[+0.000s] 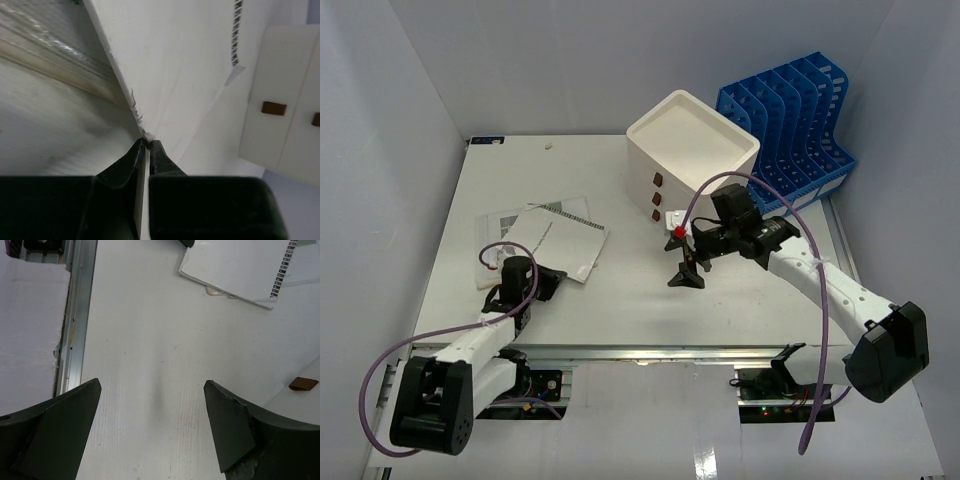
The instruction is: Organize the desk
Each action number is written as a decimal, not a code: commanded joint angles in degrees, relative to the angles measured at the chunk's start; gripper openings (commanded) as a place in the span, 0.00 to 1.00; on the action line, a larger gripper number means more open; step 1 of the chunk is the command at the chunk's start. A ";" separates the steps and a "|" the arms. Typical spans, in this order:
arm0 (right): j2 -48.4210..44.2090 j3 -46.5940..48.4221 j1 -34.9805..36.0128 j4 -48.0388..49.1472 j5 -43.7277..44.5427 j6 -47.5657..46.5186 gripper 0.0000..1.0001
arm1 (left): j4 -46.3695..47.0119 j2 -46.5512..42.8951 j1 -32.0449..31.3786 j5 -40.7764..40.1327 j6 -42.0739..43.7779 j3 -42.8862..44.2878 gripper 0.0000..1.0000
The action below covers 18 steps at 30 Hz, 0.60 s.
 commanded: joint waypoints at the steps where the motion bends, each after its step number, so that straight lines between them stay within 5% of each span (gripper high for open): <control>1: 1.10 -2.15 11.21 2.50 10.11 -6.51 0.90 | 1.83 -6.12 -0.01 8.34 4.93 0.42 0.06; 5: 4.61 -5.80 21.08 15.98 29.86 -9.32 0.90 | 2.40 -8.01 0.06 13.17 2.53 -0.89 0.05; 12: 15.17 -4.51 29.92 37.78 43.37 -5.83 0.90 | 9.40 -4.87 0.07 21.04 -4.81 -3.24 0.03; 14: 17.84 -6.50 34.12 49.09 54.00 -2.52 0.90 | 10.05 -4.24 0.07 22.02 -5.78 -2.99 0.03; 18: 23.46 -8.26 38.06 56.62 61.46 0.04 0.90 | 9.41 -4.23 0.07 22.97 -6.34 -1.88 0.03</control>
